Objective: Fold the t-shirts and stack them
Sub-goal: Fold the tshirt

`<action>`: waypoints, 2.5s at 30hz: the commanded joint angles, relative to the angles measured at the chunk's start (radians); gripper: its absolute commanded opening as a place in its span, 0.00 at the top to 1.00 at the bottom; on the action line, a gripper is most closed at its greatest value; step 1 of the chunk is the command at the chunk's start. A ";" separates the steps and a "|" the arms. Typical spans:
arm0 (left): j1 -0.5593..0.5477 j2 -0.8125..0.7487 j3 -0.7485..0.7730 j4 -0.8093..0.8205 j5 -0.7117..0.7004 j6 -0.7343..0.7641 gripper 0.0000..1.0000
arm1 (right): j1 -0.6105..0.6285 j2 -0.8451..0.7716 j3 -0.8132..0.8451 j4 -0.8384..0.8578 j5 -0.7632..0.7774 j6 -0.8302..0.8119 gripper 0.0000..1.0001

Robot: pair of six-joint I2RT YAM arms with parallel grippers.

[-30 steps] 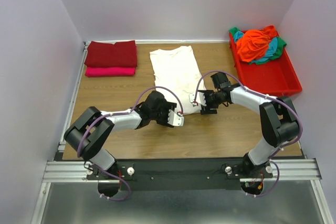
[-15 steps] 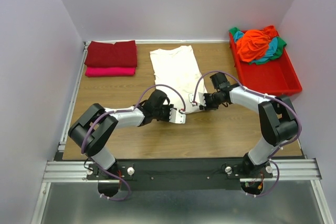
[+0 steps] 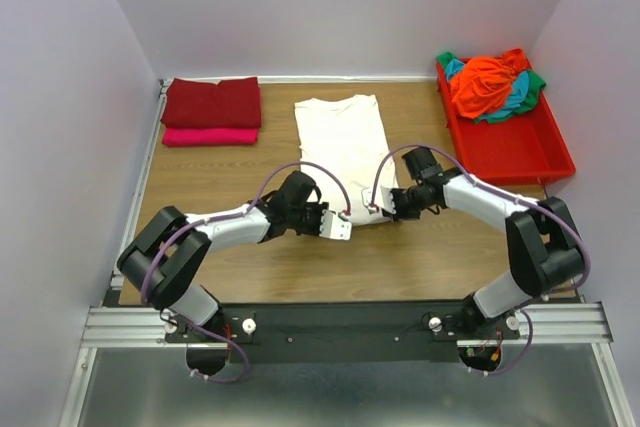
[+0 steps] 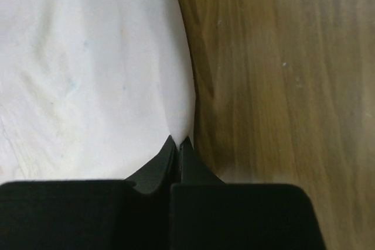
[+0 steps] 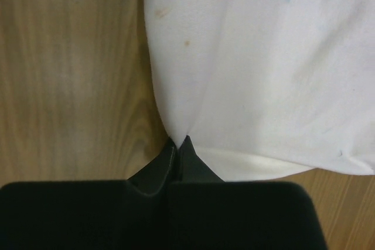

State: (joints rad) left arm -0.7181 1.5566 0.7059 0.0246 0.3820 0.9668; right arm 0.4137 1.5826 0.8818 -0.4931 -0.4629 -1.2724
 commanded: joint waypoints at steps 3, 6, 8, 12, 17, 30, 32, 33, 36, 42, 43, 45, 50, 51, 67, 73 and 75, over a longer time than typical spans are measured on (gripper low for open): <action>-0.049 -0.124 -0.032 -0.138 0.172 -0.020 1.00 | 0.031 -0.165 -0.072 -0.229 -0.063 0.013 0.99; -0.086 -0.183 -0.039 -0.190 0.213 -0.042 1.00 | 0.048 -0.245 -0.079 -0.356 -0.109 0.022 0.99; -0.099 -0.208 -0.040 -0.215 0.235 -0.069 1.00 | 0.054 -0.292 -0.080 -0.387 -0.121 0.063 0.99; -0.121 -0.294 -0.052 -0.268 0.259 -0.091 1.00 | 0.056 -0.401 -0.080 -0.441 -0.149 0.137 0.99; -0.118 -0.365 -0.028 -0.298 0.186 -0.076 1.00 | 0.056 -0.420 0.011 -0.437 -0.076 0.317 0.99; 0.166 -0.092 0.315 -0.117 0.132 0.061 1.00 | -0.024 -0.112 0.385 -0.193 0.208 0.469 0.99; 0.195 -0.009 0.394 -0.091 0.115 0.062 1.00 | -0.050 -0.050 0.428 -0.107 0.242 0.493 0.99; 0.201 0.022 0.447 -0.071 0.112 0.055 1.00 | -0.056 0.000 0.446 -0.063 0.262 0.499 0.99; 0.223 0.134 0.530 -0.040 0.101 0.044 1.00 | -0.079 0.080 0.531 -0.012 0.282 0.528 0.99; 0.253 0.281 0.639 0.151 0.019 0.012 1.00 | -0.122 0.278 0.670 0.099 0.325 0.573 0.99; 0.259 0.321 0.674 0.194 0.002 0.006 1.00 | -0.128 0.304 0.718 0.109 0.340 0.574 0.99; 0.264 0.368 0.711 0.236 -0.034 -0.010 1.00 | -0.133 0.388 0.762 0.111 0.352 0.579 0.99; 0.275 0.522 0.874 0.222 -0.084 -0.023 1.00 | -0.141 0.539 0.922 0.120 0.394 0.597 0.99; 0.276 0.539 0.903 0.222 -0.094 -0.023 1.00 | -0.141 0.578 0.940 0.125 0.406 0.602 0.99; 0.293 0.661 0.991 0.132 -0.055 -0.080 1.00 | -0.142 0.708 1.042 0.137 0.425 0.611 0.99; 0.293 0.684 1.027 0.112 -0.054 -0.097 1.00 | -0.144 0.715 1.045 0.137 0.432 0.611 0.99; 0.293 0.688 1.043 0.106 -0.055 -0.103 1.00 | -0.142 0.714 1.039 0.137 0.431 0.610 0.99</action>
State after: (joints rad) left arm -0.4332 2.2215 1.7073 0.1459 0.3099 0.8913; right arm 0.2790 2.2665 1.8954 -0.3706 -0.0631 -0.6727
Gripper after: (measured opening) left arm 0.012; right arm 0.014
